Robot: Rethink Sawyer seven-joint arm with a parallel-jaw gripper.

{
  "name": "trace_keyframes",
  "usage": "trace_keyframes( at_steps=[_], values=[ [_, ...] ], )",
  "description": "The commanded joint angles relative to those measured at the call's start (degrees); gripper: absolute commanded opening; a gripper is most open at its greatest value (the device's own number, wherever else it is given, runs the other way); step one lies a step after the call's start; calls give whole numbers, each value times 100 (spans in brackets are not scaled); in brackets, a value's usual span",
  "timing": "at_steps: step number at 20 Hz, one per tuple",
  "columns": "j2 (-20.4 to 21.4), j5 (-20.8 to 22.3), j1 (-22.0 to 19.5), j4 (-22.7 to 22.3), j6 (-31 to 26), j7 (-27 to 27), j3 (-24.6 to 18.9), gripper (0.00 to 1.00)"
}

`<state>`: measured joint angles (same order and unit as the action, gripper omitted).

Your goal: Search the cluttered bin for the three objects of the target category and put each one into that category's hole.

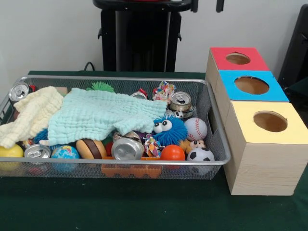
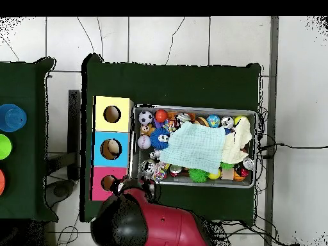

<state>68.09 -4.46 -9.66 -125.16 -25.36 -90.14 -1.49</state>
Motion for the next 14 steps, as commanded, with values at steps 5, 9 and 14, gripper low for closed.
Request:
trace_keyframes(
  at_steps=[5,9,14],
  values=[
    [-948,657,-437,467,788,-33,-664,100],
    [-1257,786,-689,642,948,124,-953,100],
    [-1892,950,-1145,802,1394,86,-1475,100]
  ],
)
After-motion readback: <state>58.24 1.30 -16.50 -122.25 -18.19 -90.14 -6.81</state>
